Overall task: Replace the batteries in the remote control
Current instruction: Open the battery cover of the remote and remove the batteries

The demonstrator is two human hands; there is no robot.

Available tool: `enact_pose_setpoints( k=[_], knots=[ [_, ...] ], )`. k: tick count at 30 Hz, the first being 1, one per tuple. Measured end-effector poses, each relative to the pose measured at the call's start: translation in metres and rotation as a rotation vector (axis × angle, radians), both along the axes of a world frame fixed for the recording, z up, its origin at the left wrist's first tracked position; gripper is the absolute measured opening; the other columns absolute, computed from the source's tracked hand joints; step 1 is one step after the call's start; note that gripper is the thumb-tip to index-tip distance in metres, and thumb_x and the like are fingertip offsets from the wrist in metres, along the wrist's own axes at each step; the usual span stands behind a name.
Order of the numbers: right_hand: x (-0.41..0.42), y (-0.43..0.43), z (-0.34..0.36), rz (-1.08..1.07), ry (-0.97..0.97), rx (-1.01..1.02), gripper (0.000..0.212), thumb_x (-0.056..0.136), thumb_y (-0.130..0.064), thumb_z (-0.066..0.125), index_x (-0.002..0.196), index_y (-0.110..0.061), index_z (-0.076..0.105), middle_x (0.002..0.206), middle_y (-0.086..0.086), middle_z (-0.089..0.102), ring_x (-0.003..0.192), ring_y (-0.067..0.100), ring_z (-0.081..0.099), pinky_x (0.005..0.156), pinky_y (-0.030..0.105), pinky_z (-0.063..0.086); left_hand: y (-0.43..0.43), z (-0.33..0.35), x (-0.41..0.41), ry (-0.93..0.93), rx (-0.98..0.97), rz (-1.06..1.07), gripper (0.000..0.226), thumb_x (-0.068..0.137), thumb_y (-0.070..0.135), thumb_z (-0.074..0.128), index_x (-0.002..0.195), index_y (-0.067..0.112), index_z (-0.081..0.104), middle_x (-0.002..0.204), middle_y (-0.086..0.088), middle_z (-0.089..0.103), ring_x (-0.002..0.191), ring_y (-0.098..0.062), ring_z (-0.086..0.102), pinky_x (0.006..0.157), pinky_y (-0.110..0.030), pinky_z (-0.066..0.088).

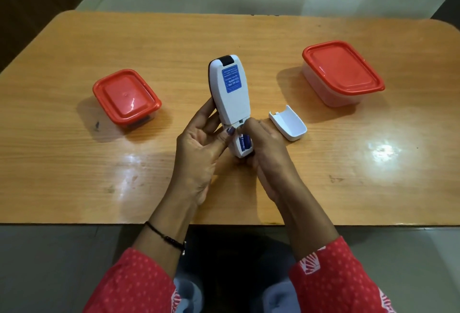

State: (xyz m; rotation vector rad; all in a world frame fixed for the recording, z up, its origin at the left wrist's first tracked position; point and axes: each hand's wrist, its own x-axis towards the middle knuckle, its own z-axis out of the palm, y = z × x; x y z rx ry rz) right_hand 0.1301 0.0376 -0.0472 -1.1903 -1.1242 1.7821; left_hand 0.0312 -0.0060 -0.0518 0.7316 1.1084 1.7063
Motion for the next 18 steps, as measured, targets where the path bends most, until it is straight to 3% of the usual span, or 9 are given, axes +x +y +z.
enact_pose_setpoints(
  k=[3,6,10,14,18],
  knots=[
    [0.001,0.001,0.004,0.007,0.034,-0.03,0.039,0.08,-0.024,0.056,0.109,0.002,0.058,0.086,0.009,0.061,0.078,0.022,0.056,0.065,0.037,0.046,-0.001,0.0,0.005,0.074,0.007,0.021,0.057,0.083,-0.014,0.056,0.127,0.022,0.051,0.119,0.005,0.067,0.116,-0.017,0.061,0.088,-0.027,0.053],
    [-0.001,0.001,0.007,0.025,0.026,-0.046,0.027,0.08,-0.017,0.051,0.101,-0.001,0.058,0.093,0.013,0.061,0.083,0.023,0.057,0.071,0.04,0.05,0.0,-0.002,0.005,0.12,-0.013,0.056,0.058,0.085,-0.014,0.054,0.131,0.021,0.049,0.113,0.012,0.069,0.114,-0.011,0.061,0.083,-0.022,0.053],
    [-0.004,-0.004,0.01,0.054,0.036,-0.049,0.027,0.084,-0.006,0.043,0.102,-0.01,0.063,0.103,0.019,0.066,0.087,0.027,0.062,0.085,0.049,0.053,0.005,-0.003,-0.006,0.083,-0.077,0.15,0.061,0.087,-0.009,0.055,0.139,0.019,0.043,0.126,-0.001,0.064,0.116,-0.019,0.061,0.091,-0.045,0.052],
    [0.005,-0.005,0.011,0.072,-0.002,0.07,0.035,0.093,-0.008,0.044,0.123,-0.018,0.057,0.104,0.004,0.063,0.073,0.005,0.068,0.076,0.037,0.059,0.007,-0.005,-0.017,0.05,-0.145,0.257,0.058,0.085,-0.01,0.057,0.136,0.015,0.047,0.127,-0.007,0.063,0.114,-0.016,0.062,0.09,-0.036,0.053],
    [0.009,-0.005,0.009,0.076,-0.025,0.05,0.03,0.096,-0.005,0.04,0.105,-0.012,0.068,0.094,0.003,0.066,0.081,0.01,0.069,0.074,0.038,0.06,0.007,-0.009,-0.018,0.093,-0.191,0.286,0.051,0.085,-0.009,0.057,0.131,0.013,0.053,0.124,-0.005,0.065,0.112,-0.014,0.063,0.095,-0.036,0.051]
  ],
)
